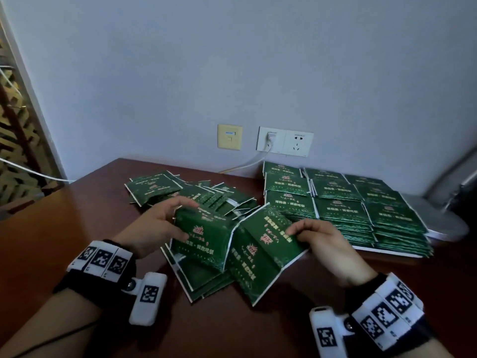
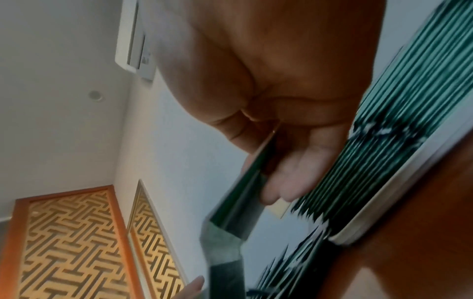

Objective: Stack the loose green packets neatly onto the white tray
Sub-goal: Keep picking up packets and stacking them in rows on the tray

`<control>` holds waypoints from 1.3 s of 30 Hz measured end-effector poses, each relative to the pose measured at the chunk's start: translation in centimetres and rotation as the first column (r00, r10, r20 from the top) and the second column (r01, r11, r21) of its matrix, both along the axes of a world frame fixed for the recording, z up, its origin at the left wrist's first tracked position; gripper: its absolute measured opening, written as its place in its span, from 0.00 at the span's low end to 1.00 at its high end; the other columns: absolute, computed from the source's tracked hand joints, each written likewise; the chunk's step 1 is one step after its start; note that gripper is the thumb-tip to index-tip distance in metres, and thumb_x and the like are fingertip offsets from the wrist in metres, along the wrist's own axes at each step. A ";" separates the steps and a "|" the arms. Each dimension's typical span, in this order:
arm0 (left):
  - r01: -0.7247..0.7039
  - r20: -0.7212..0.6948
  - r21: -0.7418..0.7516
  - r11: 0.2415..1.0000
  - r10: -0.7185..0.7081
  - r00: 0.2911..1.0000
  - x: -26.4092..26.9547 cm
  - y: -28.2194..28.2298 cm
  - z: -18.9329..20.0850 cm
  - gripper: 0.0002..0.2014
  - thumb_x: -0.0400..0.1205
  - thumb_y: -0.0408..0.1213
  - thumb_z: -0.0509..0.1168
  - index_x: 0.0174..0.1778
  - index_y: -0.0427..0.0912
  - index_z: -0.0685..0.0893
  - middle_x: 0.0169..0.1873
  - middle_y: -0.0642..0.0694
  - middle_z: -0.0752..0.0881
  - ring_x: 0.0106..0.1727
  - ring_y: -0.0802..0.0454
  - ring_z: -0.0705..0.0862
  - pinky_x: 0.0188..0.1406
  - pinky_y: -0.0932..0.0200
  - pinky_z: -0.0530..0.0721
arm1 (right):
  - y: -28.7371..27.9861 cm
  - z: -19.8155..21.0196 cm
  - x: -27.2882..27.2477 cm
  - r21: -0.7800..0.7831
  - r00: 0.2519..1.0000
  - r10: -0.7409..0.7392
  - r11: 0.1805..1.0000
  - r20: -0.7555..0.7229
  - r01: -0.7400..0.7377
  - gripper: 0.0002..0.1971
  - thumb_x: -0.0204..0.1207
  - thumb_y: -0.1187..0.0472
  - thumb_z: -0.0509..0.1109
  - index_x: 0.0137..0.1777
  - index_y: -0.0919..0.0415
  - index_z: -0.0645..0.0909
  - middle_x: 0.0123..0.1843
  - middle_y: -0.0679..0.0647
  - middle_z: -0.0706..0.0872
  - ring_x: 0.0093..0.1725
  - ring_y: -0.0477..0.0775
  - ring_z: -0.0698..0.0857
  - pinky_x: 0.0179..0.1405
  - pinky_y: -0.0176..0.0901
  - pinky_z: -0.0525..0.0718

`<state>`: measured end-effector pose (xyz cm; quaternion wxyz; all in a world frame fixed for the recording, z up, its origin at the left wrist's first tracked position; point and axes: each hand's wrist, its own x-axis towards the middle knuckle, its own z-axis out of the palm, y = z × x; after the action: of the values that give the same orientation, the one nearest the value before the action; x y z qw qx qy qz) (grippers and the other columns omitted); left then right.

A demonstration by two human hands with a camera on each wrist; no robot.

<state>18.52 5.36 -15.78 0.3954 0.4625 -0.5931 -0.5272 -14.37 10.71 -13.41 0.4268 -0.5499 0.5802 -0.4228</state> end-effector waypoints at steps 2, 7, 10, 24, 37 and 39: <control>0.044 0.093 -0.029 0.999 -0.041 0.995 -1.0 0.2 -0.2 0.34 0.68 0.06 0.67 0.62 0.46 0.87 0.59 0.38 0.89 0.59 0.37 0.88 0.59 0.39 0.86 | 0.6 0.3 -2.3 -0.016 0.998 -0.059 0.998 0.016 0.059 0.16 0.79 0.77 0.58 0.41 0.69 0.88 0.29 0.59 0.85 0.18 0.44 0.76 0.16 0.30 0.72; 0.118 0.292 -0.230 0.966 -0.047 0.955 -4.9 0.7 1.3 0.27 0.74 0.16 0.72 0.62 0.49 0.88 0.53 0.52 0.93 0.56 0.53 0.90 0.61 0.55 0.86 | 2.2 0.6 -7.5 -0.001 0.985 -0.138 0.990 0.099 0.139 0.11 0.74 0.80 0.68 0.42 0.67 0.88 0.30 0.53 0.87 0.21 0.40 0.80 0.18 0.28 0.74; 0.230 0.528 -0.391 0.891 0.012 0.849 -7.7 0.6 2.9 0.16 0.77 0.35 0.76 0.54 0.63 0.91 0.44 0.55 0.92 0.45 0.56 0.89 0.50 0.54 0.87 | 2.8 0.9 -10.2 0.021 0.954 -0.157 0.987 0.255 0.156 0.13 0.73 0.83 0.65 0.46 0.69 0.87 0.37 0.61 0.89 0.26 0.47 0.86 0.22 0.32 0.82; -0.027 0.246 -0.487 0.873 0.168 0.955 -14.5 2.0 0.9 0.05 0.85 0.40 0.66 0.50 0.44 0.79 0.33 0.51 0.81 0.31 0.65 0.80 0.31 0.74 0.75 | 2.5 -0.2 -12.5 0.147 0.939 0.087 0.988 -0.334 -0.040 0.06 0.79 0.62 0.73 0.44 0.54 0.93 0.45 0.55 0.93 0.36 0.48 0.87 0.38 0.36 0.83; -0.044 -0.019 0.064 0.997 0.045 0.999 -15.3 2.3 -0.3 0.25 0.77 0.16 0.67 0.60 0.52 0.81 0.50 0.35 0.86 0.39 0.41 0.88 0.30 0.47 0.88 | 3.5 -1.2 -11.3 0.351 0.596 0.400 0.914 -0.696 -0.203 0.32 0.53 0.48 0.90 0.57 0.40 0.79 0.71 0.38 0.63 0.72 0.48 0.64 0.74 0.54 0.71; -0.013 -0.019 0.083 0.996 0.015 1.000 -15.5 2.3 -0.4 0.26 0.78 0.15 0.66 0.62 0.52 0.82 0.53 0.34 0.86 0.42 0.40 0.88 0.32 0.47 0.89 | 3.3 -1.4 -11.3 0.335 0.588 0.391 0.919 -0.708 -0.208 0.29 0.55 0.51 0.89 0.55 0.40 0.80 0.68 0.37 0.67 0.70 0.48 0.67 0.73 0.53 0.72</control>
<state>3.06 7.64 -16.20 0.3851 0.4776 -0.5636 -0.5531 -25.70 14.04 -14.84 0.2643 -0.7163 0.6457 -0.0071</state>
